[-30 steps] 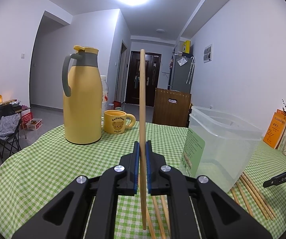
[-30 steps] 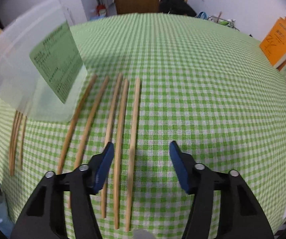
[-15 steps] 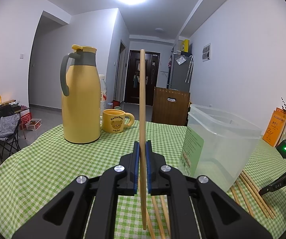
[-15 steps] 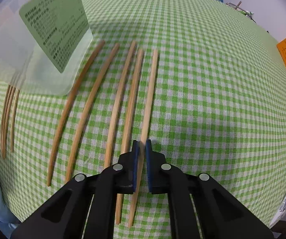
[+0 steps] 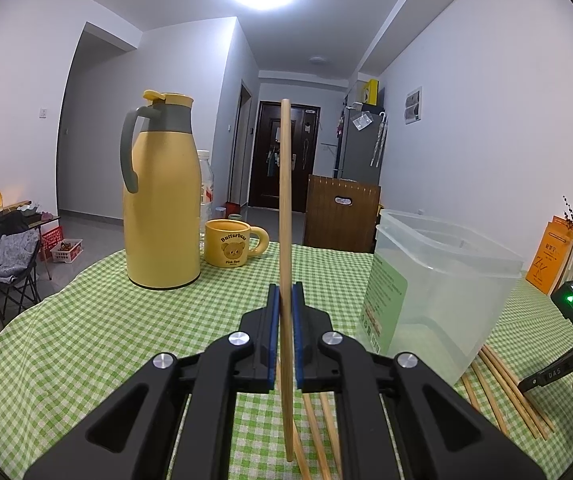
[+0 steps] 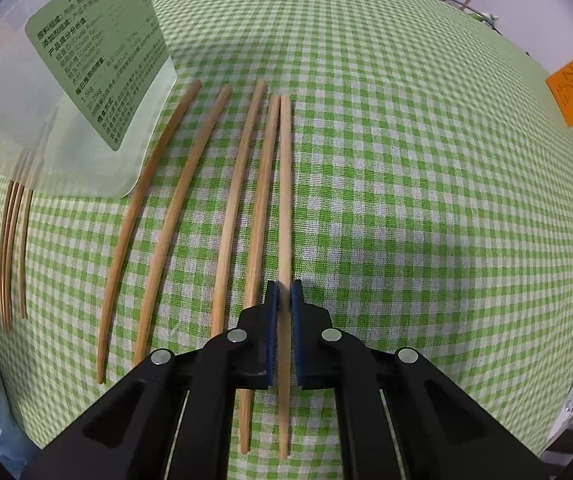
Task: Organize utensils
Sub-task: 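Lift the chopstick upright with the right gripper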
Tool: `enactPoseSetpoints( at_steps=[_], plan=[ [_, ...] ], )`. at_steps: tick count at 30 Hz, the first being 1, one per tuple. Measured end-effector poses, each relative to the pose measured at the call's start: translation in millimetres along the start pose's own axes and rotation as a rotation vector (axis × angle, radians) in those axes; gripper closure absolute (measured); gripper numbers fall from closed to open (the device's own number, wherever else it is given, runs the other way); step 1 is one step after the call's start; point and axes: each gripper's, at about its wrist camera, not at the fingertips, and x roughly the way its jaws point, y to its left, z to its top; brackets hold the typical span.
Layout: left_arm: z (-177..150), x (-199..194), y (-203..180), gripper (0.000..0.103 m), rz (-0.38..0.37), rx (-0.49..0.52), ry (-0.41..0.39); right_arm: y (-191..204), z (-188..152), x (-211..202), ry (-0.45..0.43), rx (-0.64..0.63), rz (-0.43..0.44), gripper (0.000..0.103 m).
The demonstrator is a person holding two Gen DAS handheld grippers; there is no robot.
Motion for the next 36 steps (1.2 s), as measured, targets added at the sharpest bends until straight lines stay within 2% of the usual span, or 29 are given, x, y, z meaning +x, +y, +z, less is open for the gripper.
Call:
enactPoseSetpoints(
  at_steps=[3, 9, 17, 20, 24, 29, 36],
  plan=[
    [0, 1, 0, 0.099, -0.002, -0.003, 0.005, 4, -4, -3, -0.033, 0.016, -0.014, 0.096],
    [0, 1, 2, 0.099, 0.006, -0.015, 0.0, -3, -14, -41, -0.237, 0.098, 0.098, 0.096],
    [0, 3, 1, 0.099, 0.01, -0.01, 0.002, 9, -49, -117, -0.698, 0.1, 0.127, 0.096],
    [0, 3, 2, 0.099, 0.013, -0.012, 0.001, 15, -62, -134, -0.838, 0.087, 0.125, 0.096],
    [0, 3, 2, 0.099, 0.014, -0.011, 0.0, 31, -78, -148, -0.968, 0.061, 0.099, 0.096],
    [1, 2, 3, 0.099, 0.011, -0.013, -0.005, 38, -83, -154, -1.045, 0.042, 0.091, 0.096],
    [6, -9, -2, 0.099, 0.006, -0.011, -0.037, 41, -90, -149, -1.073, 0.073, 0.128, 0.096]
  ],
)
